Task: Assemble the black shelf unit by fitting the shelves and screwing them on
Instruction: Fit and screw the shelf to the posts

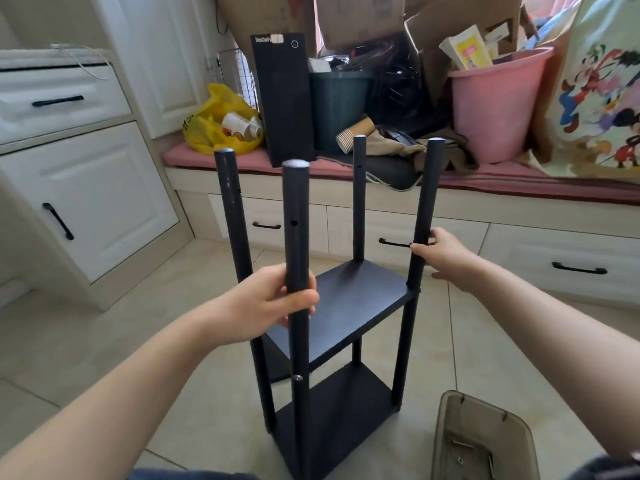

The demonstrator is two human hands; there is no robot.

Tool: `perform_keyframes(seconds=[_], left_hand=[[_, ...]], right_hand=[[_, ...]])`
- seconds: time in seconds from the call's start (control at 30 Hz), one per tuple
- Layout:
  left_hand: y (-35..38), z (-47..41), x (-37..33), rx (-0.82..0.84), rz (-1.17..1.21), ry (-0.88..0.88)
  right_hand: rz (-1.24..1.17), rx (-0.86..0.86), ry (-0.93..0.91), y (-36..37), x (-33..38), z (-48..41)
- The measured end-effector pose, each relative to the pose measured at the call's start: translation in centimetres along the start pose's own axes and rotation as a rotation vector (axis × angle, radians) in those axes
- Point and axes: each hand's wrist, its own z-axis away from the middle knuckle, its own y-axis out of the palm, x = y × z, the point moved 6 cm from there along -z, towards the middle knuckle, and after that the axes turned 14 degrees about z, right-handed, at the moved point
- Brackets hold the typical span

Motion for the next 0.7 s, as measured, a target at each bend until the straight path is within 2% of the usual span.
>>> perform_keyframes(seconds=[0.1,0.17,0.5,0.7], left_hand=[[-1.9,0.0,-0.8,-0.199,-0.006,0.104],[-2.8,0.0,-1.4,-0.257,-0.020,0.149],[-3.2,-1.0,-1.7,-0.391,-0.044,0.201],[-2.6,-2.1,-1.4,-0.407,-0.006,0.160]], right_hand=[[0.033,-0.015,-0.007,0.2,0.1,0.7],[0.087,-0.017,-0.022,0.2,-0.1,1.7],[0.051,-0.037,-0.055,-1.8,-3.3,7.3],[0.033,0.007,-0.088,-3.6,-4.7,11.0]])
